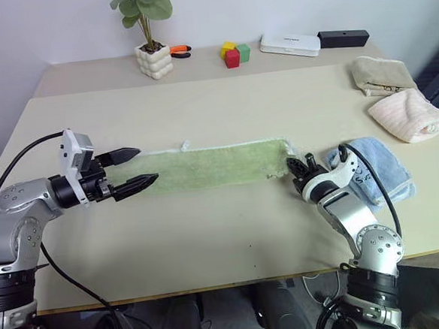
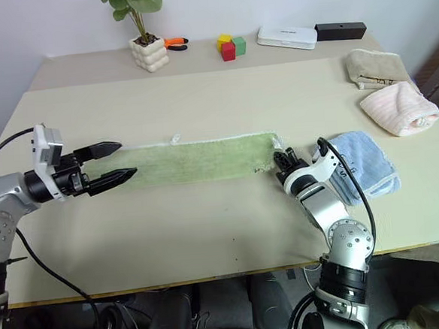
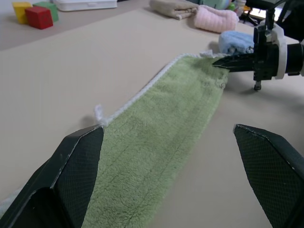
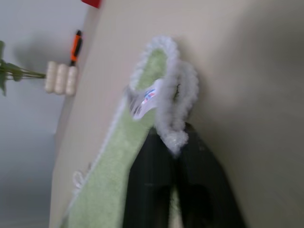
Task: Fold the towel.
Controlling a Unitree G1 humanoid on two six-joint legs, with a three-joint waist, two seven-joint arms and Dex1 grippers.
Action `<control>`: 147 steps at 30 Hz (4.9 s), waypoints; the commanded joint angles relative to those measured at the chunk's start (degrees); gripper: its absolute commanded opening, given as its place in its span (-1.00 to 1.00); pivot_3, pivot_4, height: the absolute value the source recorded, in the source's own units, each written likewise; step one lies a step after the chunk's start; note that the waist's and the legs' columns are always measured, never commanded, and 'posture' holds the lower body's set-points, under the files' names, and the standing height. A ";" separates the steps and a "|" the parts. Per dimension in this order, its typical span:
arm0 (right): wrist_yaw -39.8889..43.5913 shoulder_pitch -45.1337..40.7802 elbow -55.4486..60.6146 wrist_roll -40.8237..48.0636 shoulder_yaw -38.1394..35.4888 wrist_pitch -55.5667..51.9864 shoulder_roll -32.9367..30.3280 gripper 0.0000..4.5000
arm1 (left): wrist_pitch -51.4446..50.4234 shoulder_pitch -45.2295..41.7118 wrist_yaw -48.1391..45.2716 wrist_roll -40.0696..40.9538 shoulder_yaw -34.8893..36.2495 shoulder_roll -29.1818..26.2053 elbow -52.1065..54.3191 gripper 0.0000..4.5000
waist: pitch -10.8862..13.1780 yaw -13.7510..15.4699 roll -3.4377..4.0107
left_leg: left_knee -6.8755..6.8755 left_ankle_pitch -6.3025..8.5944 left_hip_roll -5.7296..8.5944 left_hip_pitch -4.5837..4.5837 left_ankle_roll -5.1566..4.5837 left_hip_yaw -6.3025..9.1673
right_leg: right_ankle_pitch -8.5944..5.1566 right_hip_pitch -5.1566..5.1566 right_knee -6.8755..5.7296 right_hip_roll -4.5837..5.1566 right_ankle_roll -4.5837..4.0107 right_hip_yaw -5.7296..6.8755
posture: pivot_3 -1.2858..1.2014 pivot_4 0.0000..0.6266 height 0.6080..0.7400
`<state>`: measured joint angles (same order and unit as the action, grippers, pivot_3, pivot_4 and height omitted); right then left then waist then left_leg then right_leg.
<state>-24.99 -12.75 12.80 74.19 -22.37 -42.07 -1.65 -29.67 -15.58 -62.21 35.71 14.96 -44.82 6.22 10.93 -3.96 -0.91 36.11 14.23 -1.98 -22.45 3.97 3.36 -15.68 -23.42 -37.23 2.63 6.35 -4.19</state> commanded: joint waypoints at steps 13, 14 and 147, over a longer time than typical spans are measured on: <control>21.08 -3.51 8.46 -18.82 12.72 -3.42 -25.62 -0.98 | 0.73 1.35 -0.86 1.78 1.61 0.10 0.13 1.00 | 0.08 -0.14 0.08 | -0.05 0.00 0.02 -0.03 -0.01 -0.04 | -0.01 -0.06 0.06 -0.02 0.00 -0.05 | 0.03 -0.52 1.00; 23.42 -4.48 9.60 -21.70 15.98 -2.97 -26.88 -0.98 | 0.86 1.24 -0.77 1.72 1.59 0.16 0.11 1.00 | 0.08 -0.09 0.08 | -0.08 0.00 0.02 -0.03 -0.01 -0.05 | -0.01 -0.10 0.05 -0.03 0.00 -0.07 | 0.03 -0.52 1.00; 85.45 -4.57 -5.97 -46.93 9.81 26.21 -44.49 1.00 | -16.54 -9.23 48.02 26.57 -21.89 23.98 8.61 -0.97 | 0.03 3.10 -0.26 | 0.08 -0.01 0.18 0.00 0.05 0.04 | 0.04 0.25 0.38 0.04 0.06 0.00 | 0.03 -0.52 1.00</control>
<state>61.41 -16.01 5.15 26.15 -10.56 -15.91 -46.05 -44.98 -22.83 -8.46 66.60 -1.87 -20.89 15.53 10.96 -0.86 -1.17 36.20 14.22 -1.78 -22.48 4.02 3.39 -15.66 -23.16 -36.82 2.68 6.38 -4.19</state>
